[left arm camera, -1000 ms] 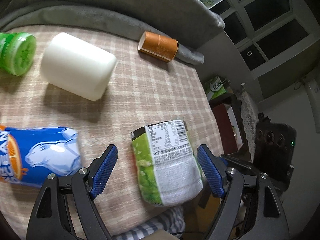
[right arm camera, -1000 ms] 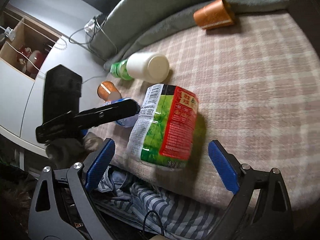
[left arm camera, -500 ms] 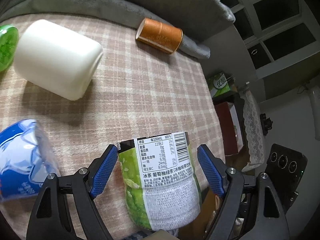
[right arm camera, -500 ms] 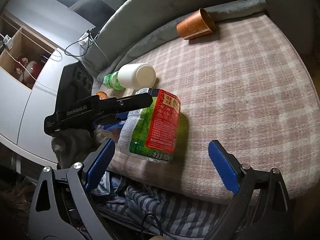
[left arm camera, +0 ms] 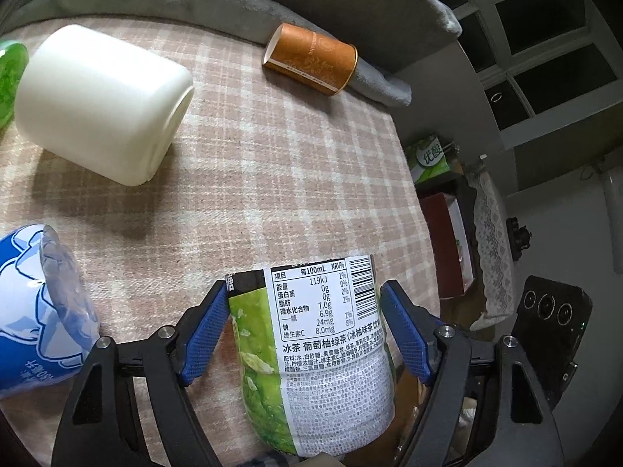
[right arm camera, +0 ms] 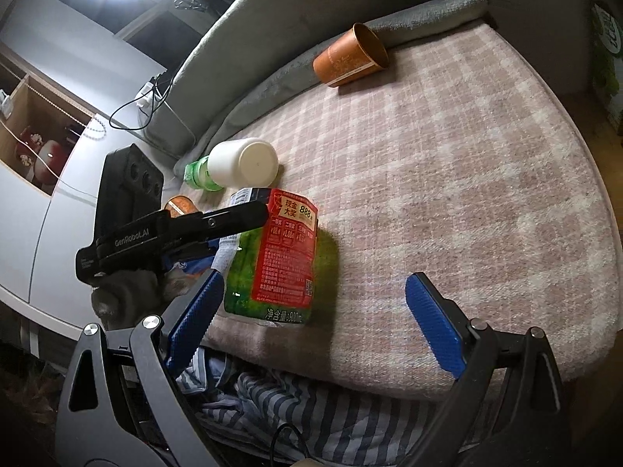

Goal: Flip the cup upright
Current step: 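Rotate the held cup open end up with the left tool and lower it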

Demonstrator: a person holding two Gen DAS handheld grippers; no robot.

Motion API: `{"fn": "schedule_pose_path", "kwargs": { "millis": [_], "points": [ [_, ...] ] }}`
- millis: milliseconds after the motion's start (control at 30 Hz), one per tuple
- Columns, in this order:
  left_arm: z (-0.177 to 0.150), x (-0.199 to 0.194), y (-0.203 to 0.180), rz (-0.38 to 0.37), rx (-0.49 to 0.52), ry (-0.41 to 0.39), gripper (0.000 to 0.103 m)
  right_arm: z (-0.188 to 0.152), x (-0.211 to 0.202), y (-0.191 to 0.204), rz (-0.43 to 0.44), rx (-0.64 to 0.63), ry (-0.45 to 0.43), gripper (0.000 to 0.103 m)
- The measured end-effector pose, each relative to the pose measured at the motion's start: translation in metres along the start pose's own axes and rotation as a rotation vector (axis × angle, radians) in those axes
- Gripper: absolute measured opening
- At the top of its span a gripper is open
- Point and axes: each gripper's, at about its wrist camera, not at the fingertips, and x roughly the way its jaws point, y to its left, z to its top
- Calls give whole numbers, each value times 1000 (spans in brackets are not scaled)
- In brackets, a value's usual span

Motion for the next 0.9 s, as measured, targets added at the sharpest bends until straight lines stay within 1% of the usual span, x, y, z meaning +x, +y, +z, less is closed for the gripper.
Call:
{"fn": "schedule_pose_path", "kwargs": {
  "millis": [167, 300, 467, 733, 900],
  "points": [
    [-4, -10, -5, 12, 29, -42, 77, 0, -1, 3, -4, -6, -10, 96],
    [-10, -22, -15, 41, 91, -106, 77, 0, -1, 4, -5, -7, -14, 96],
    [-14, -27, -24, 71, 136, -163, 77, 0, -2, 5, -10, -13, -24, 96],
    [-23, -31, -39, 139, 217, -252, 77, -1, -7, 6, -13, -19, -53, 96],
    [-26, -36, -47, 189, 272, -318, 77, -2, -10, 10, -42, -42, -78, 96]
  ]
}}
